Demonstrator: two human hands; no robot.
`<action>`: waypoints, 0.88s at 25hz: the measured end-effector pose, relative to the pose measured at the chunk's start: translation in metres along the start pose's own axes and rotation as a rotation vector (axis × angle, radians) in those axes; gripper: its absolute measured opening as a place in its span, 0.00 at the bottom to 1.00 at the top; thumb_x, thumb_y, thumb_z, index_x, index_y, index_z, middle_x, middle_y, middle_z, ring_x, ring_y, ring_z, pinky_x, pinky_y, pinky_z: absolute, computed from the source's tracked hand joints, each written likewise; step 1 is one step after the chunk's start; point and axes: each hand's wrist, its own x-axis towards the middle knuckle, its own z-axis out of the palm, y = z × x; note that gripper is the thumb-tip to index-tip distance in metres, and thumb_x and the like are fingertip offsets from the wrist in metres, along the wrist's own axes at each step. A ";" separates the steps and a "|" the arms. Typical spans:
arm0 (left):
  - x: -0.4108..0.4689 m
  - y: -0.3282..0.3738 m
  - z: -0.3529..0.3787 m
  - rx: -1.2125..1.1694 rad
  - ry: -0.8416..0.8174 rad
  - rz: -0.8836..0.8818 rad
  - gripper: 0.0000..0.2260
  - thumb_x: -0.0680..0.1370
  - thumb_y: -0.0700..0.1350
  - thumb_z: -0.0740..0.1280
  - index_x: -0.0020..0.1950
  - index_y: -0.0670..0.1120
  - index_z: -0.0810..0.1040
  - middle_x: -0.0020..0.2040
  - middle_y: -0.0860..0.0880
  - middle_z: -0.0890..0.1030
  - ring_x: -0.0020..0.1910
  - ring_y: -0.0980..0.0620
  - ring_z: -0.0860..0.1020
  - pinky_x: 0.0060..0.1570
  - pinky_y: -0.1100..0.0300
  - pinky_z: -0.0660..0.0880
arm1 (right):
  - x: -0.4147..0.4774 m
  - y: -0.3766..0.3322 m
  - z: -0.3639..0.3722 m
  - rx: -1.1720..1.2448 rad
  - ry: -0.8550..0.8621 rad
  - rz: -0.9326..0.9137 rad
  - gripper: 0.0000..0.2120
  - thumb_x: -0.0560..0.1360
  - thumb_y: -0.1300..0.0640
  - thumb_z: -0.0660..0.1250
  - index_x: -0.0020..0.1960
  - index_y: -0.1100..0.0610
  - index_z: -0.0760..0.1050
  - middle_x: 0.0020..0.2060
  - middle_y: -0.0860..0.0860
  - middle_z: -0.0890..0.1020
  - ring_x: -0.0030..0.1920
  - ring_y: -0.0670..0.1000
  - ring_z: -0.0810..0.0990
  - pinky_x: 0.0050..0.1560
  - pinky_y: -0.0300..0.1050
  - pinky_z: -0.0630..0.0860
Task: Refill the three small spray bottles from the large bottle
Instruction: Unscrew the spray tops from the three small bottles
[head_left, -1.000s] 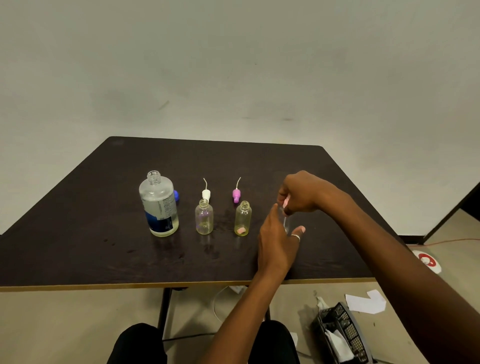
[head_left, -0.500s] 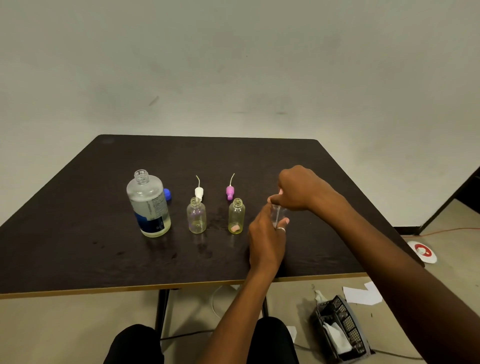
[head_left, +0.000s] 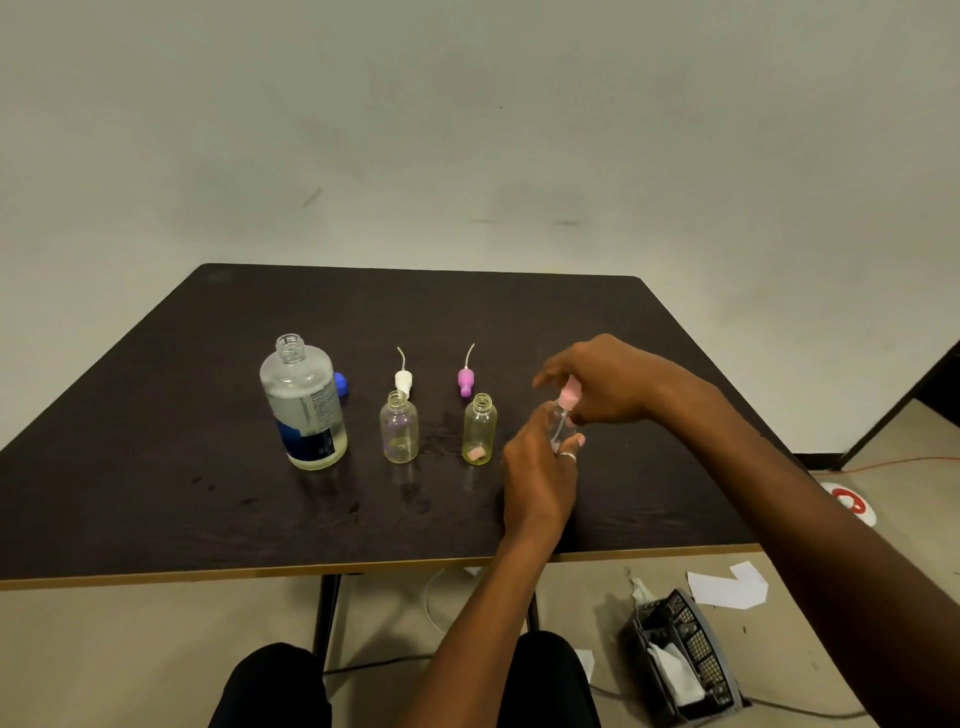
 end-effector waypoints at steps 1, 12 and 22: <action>0.000 0.001 0.000 -0.010 -0.006 -0.006 0.16 0.77 0.40 0.71 0.64 0.50 0.77 0.57 0.51 0.82 0.56 0.55 0.80 0.49 0.73 0.73 | 0.000 0.000 -0.001 -0.006 0.025 0.035 0.14 0.73 0.53 0.72 0.58 0.54 0.79 0.52 0.49 0.82 0.51 0.51 0.81 0.48 0.41 0.76; 0.000 -0.002 0.001 -0.018 0.005 0.001 0.16 0.77 0.42 0.72 0.62 0.53 0.77 0.54 0.55 0.82 0.51 0.60 0.78 0.48 0.68 0.75 | 0.002 -0.003 -0.002 0.000 0.003 0.056 0.08 0.73 0.61 0.70 0.51 0.55 0.80 0.48 0.48 0.82 0.48 0.49 0.80 0.46 0.38 0.74; -0.001 -0.003 0.000 -0.030 0.045 0.003 0.14 0.76 0.41 0.72 0.60 0.52 0.78 0.51 0.57 0.81 0.49 0.61 0.79 0.45 0.74 0.72 | 0.007 -0.005 0.007 -0.061 0.132 0.174 0.12 0.76 0.48 0.68 0.41 0.57 0.79 0.36 0.52 0.81 0.35 0.48 0.79 0.42 0.44 0.80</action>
